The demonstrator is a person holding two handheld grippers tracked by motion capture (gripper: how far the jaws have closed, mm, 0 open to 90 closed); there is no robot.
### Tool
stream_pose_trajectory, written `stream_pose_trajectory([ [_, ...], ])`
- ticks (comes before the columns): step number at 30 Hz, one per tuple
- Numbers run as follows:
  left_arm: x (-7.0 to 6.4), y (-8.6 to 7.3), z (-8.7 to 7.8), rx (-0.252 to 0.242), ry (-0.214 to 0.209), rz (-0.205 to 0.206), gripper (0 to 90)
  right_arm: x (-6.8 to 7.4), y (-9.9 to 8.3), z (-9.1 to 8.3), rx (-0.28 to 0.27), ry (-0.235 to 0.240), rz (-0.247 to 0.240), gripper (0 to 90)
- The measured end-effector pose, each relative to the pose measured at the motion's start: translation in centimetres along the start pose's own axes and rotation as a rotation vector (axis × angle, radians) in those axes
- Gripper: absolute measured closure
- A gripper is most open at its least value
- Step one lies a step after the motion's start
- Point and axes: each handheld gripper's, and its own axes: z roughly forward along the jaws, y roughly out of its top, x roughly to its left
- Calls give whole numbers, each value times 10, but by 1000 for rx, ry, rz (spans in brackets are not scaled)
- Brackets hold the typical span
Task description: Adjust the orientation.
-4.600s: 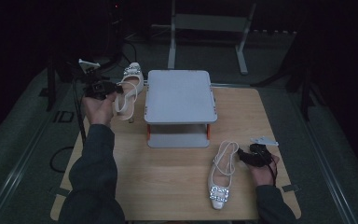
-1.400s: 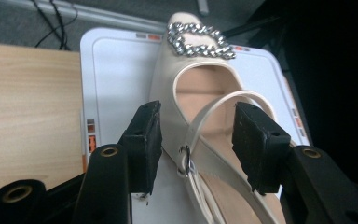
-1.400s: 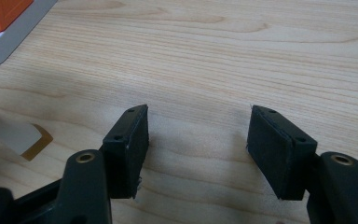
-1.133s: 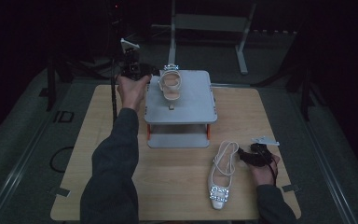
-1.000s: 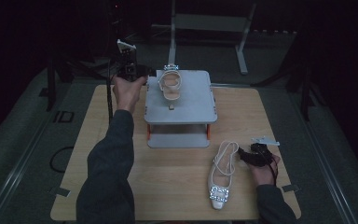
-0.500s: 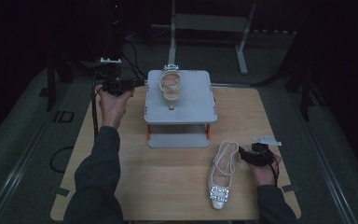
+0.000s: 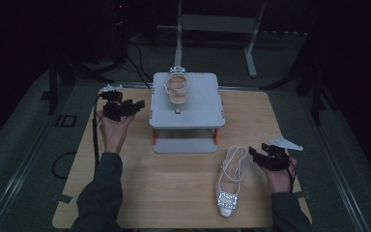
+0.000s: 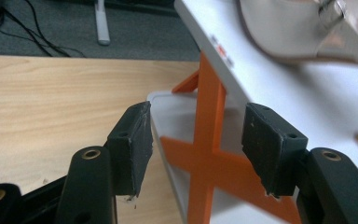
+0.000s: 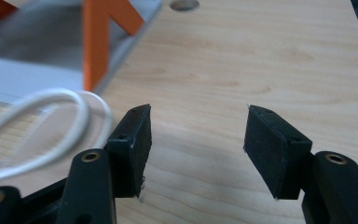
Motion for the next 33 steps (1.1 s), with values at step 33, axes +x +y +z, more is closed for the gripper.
stream_pose_trajectory([
  [33, 7, -115, 13, 71, 97, 38, 425, 33, 22, 6, 31, 207, -207, 683],
])
